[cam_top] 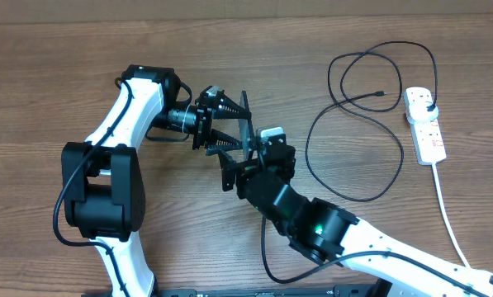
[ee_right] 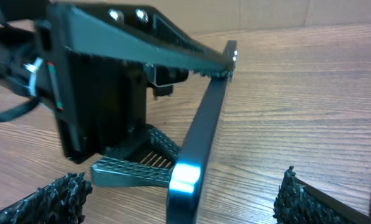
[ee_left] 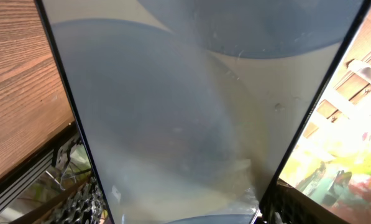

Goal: Plug charger to phone and switch on socket
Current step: 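Move the right gripper to the phone and grasp its lower end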

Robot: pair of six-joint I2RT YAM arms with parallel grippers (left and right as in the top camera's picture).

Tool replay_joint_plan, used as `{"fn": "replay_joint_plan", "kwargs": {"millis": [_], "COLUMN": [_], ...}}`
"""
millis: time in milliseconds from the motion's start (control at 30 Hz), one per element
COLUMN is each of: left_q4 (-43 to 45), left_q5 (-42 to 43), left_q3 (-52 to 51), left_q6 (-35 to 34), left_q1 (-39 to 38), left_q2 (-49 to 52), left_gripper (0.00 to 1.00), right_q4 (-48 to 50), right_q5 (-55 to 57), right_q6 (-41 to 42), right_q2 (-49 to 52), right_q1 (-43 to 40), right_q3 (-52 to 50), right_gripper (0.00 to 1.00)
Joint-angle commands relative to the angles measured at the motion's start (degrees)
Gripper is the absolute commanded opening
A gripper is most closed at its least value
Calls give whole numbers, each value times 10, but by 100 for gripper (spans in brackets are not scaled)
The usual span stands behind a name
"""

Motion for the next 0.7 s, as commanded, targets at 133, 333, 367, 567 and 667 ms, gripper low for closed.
{"fn": "replay_joint_plan", "kwargs": {"millis": [133,333,367,567,667], "left_q4": [0,0,0,0,0], "left_q5": [21,22,22,22,21], "left_q3": [14,14,14,14,14], "left_q6": [33,37,37,37,37], "left_q1": [-3,-3,-3,-3,-3], "left_q2": [0,0,0,0,0], "left_gripper": [59,60,59,59,59], "right_q4": [27,33,38,57,57], "right_q5": [17,10,1,-26,-25], "right_q6": [2,2,2,2,2], "right_q2": [22,23,23,32,50], "right_q1": [-17,-40,-42,-43,-43], "right_q3": [12,12,12,12,12], "right_gripper": [88,73,71,66,63]}}
